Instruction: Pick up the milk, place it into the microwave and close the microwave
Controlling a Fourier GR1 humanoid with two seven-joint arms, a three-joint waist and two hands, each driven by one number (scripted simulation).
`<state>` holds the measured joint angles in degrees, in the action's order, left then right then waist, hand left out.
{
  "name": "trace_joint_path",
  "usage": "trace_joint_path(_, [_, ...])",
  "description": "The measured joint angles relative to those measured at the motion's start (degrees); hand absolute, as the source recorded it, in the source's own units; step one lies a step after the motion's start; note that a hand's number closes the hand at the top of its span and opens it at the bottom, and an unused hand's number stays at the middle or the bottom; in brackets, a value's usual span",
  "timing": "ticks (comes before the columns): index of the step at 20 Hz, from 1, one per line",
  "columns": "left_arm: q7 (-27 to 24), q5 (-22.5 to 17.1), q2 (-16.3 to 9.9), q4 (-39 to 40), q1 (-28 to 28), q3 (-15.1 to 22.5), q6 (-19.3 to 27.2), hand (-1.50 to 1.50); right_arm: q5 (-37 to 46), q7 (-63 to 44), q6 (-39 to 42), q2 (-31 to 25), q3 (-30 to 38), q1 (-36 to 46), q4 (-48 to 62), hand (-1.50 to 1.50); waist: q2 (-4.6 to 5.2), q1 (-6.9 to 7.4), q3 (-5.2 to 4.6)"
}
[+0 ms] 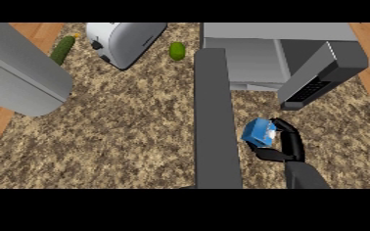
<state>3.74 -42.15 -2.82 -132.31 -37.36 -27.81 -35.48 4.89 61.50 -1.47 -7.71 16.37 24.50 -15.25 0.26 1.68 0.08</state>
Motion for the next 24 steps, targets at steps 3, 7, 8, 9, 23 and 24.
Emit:
trace_joint_path(3, [0.38, -0.67, -0.54, -0.05, 0.21, -0.32, 0.33, -1.50, 0.23, 0.18, 1.11, 0.60, -0.33, 1.13, 0.40, 1.50, 0.04, 0.05, 0.01])
trace_joint_path(7, [0.75, -1.18, -0.50, -0.05, 0.06, -0.92, 0.37, -1.50, 1.38, -0.43, 0.95, 1.34, -1.39, 3.17, 0.29, 1.50, 0.00, -0.10, 0.03])
trace_joint_path(8, [0.93, -1.29, -0.69, 0.03, 0.16, -1.11, 0.15, -1.50, 1.58, -0.72, 0.72, 1.60, -1.60, 3.81, 0.05, 1.50, -0.02, -0.18, 0.03])
trace_joint_path(9, [1.26, -1.38, -0.89, 0.03, 0.33, -1.21, 0.26, -1.50, 1.71, -0.90, 0.51, 1.56, -1.67, 4.34, -0.08, 1.50, -0.03, -0.23, 0.03])
trace_joint_path(23, [2.60, -3.60, -1.47, 1.21, 2.45, -3.13, -1.51, -1.50, 2.20, -6.72, -2.56, -2.49, -0.28, 17.69, 3.25, 1.50, 0.48, 0.69, 0.06])
trace_joint_path(24, [2.89, -3.76, -1.64, 0.87, 2.70, -3.15, -1.28, -1.50, 2.29, -7.69, -2.92, -3.01, -0.16, 18.87, 3.83, 1.50, 0.56, 0.87, 0.08])
